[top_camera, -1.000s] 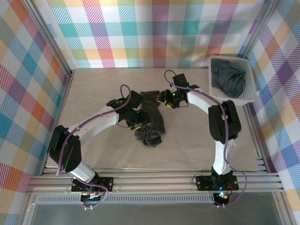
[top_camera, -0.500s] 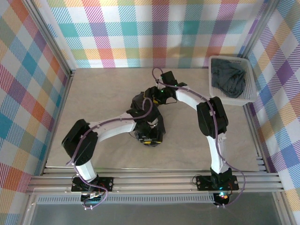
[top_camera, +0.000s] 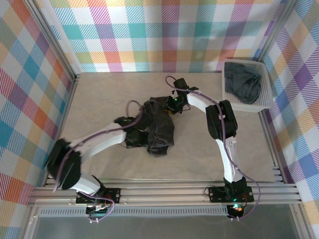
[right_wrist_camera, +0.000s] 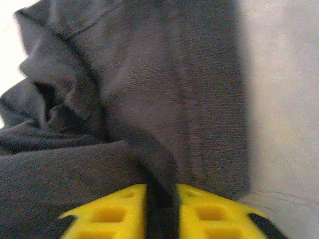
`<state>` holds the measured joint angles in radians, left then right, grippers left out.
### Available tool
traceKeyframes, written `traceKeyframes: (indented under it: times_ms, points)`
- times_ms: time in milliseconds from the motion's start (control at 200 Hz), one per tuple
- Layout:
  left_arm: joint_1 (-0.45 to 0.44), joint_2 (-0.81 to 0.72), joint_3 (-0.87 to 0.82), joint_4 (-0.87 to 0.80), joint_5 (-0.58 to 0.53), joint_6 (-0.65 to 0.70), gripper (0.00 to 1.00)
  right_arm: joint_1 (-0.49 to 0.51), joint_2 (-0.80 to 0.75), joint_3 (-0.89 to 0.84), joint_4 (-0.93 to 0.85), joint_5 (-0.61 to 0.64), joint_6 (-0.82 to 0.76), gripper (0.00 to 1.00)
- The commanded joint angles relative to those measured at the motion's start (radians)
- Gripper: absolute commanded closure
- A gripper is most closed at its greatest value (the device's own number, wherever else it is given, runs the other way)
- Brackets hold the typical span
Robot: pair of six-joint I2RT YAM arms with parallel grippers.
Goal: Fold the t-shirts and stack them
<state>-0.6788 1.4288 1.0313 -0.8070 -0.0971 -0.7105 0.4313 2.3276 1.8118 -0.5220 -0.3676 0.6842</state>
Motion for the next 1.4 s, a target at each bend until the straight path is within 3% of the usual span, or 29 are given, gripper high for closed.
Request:
traceKeyframes:
  times_ms: [0,120,225,320,415,500,635,795,1070,1115,1195,1255,1345,1395]
  points:
    - [0.123,-0.127,-0.057,-0.022,-0.016,-0.01,1.0,-0.006,-0.011,0.001,-0.059,0.072,0.0,0.92]
    - [0.279,-0.202,-0.094,-0.019,0.041,0.01,1.0,-0.009,-0.071,-0.043,-0.027,0.083,0.0,0.99]
    - [0.298,-0.227,-0.082,0.016,0.101,0.04,1.0,-0.009,-0.145,-0.073,-0.034,0.126,-0.004,1.0]
    - [0.272,-0.237,-0.094,0.076,0.172,0.02,1.0,-0.012,-0.217,-0.105,-0.056,0.189,0.012,1.0]
    - [0.211,-0.24,-0.124,0.133,0.189,-0.014,0.87,-0.021,-0.276,-0.131,-0.089,0.23,0.037,1.0]
    - [0.142,-0.227,-0.158,0.182,0.173,-0.066,0.69,-0.025,-0.319,-0.147,-0.117,0.266,0.062,1.0]
    - [0.056,-0.206,-0.213,0.257,0.127,-0.188,0.63,-0.025,-0.345,-0.128,-0.163,0.292,0.076,1.0]
    - [0.036,-0.182,-0.272,0.354,0.142,-0.304,0.5,-0.026,-0.381,-0.134,-0.194,0.311,0.077,1.0]
    - [0.031,0.075,-0.158,0.419,0.223,-0.306,0.47,-0.026,-0.564,-0.308,-0.173,0.348,0.046,1.0]
    - [0.033,0.121,-0.123,0.42,0.227,-0.291,0.47,-0.028,-0.586,-0.349,-0.131,0.307,0.019,1.0]
    - [0.032,0.197,-0.072,0.417,0.238,-0.283,0.5,-0.03,-0.555,-0.37,-0.047,0.079,-0.087,0.7]
    - [0.032,0.246,-0.045,0.411,0.234,-0.284,0.53,-0.016,-0.506,-0.351,-0.053,-0.026,-0.156,0.54]
    - [0.034,0.296,-0.023,0.394,0.186,-0.266,0.66,0.003,-0.433,-0.349,-0.013,-0.12,-0.209,0.42]
    - [0.037,0.308,-0.022,0.394,0.159,-0.258,0.78,0.011,-0.372,-0.328,-0.008,-0.156,-0.228,0.38]
